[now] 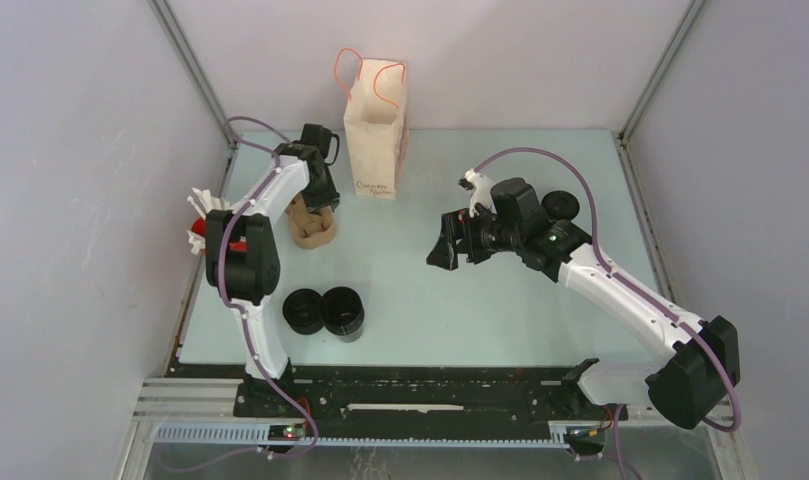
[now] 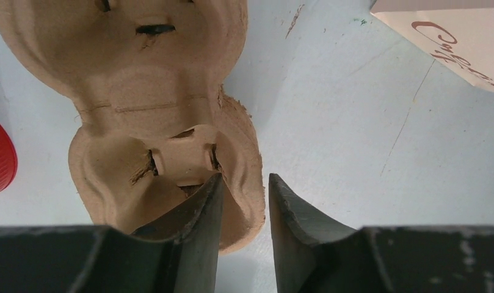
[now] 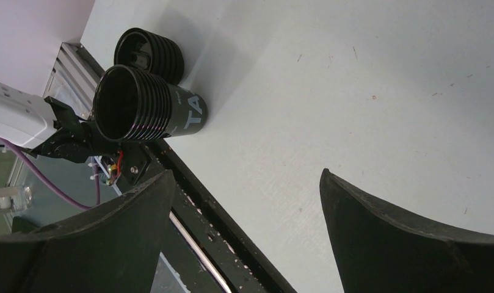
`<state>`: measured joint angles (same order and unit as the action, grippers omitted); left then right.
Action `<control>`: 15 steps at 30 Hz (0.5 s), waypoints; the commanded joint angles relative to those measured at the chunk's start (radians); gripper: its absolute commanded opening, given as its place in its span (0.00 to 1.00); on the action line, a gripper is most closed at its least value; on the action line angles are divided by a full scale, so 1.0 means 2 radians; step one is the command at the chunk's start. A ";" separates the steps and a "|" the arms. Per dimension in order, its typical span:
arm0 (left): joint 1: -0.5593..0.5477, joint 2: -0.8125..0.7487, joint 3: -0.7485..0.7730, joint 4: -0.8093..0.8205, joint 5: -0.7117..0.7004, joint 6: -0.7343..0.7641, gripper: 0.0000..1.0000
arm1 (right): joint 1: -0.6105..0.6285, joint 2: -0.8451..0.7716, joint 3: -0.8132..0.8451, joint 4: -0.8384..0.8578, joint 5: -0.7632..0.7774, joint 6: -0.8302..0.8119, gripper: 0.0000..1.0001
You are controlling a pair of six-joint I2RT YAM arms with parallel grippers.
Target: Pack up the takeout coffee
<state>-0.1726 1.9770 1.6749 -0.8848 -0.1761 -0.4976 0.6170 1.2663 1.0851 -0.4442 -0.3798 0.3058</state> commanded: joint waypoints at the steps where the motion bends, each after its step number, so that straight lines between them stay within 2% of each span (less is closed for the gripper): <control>1: -0.003 -0.010 -0.017 0.022 0.004 -0.010 0.37 | 0.002 -0.005 -0.002 0.014 -0.004 0.006 0.97; 5: -0.006 -0.014 -0.025 0.027 0.001 -0.010 0.33 | 0.003 -0.006 -0.002 0.015 -0.003 0.006 0.97; 9: -0.006 -0.012 -0.027 0.027 0.001 -0.011 0.34 | 0.006 -0.006 -0.002 0.014 -0.003 0.005 0.97; 15: -0.006 -0.025 -0.029 0.027 -0.010 -0.014 0.25 | 0.010 -0.007 -0.002 0.013 -0.002 0.005 0.97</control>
<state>-0.1791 1.9766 1.6352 -0.8455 -0.1791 -0.5076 0.6254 1.2663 1.0851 -0.4442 -0.3798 0.3058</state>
